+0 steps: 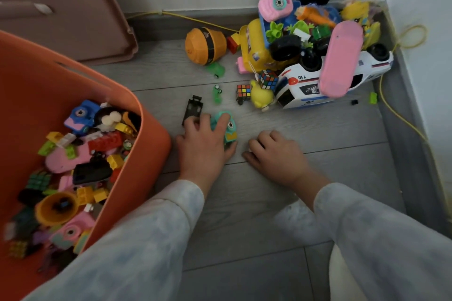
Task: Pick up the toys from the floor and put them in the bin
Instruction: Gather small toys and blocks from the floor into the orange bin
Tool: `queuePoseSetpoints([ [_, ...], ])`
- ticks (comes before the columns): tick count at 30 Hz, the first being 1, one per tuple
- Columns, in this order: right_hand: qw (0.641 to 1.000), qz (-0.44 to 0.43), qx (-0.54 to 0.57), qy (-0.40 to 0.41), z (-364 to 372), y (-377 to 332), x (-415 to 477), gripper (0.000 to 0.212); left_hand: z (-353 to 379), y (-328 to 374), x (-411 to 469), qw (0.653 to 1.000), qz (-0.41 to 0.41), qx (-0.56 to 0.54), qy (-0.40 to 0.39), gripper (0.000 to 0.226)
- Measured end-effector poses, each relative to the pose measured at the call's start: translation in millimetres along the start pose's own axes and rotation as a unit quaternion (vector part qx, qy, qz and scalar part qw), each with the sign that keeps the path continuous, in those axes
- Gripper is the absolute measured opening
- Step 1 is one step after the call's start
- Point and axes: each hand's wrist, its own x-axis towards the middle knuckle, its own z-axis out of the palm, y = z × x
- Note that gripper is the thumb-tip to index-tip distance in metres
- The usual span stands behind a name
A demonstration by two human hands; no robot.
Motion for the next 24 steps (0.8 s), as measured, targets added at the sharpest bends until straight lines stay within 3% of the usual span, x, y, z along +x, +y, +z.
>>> queuePoseSetpoints([
  [5, 1.0, 0.006, 0.013, -0.019, -8, -5, 1, 0.026, -6, 3, -4, 0.999, 0.011, -0.001, -0.047, 0.065],
  [11, 0.989, 0.075, 0.041, -0.122, -19, -26, 2, 0.027, -17, -2, -14, 0.993, 0.006, -0.048, -0.104, 0.07],
  [17, 0.976, 0.074, 0.061, -0.197, -30, -29, 7, 0.024, -27, 0, -30, 0.988, -0.042, -0.073, -0.13, 0.071],
  [24, 0.934, 0.211, 0.212, -0.193, -39, -28, 6, 0.021, -35, 1, -40, 0.979, -0.084, -0.106, -0.155, 0.067],
])
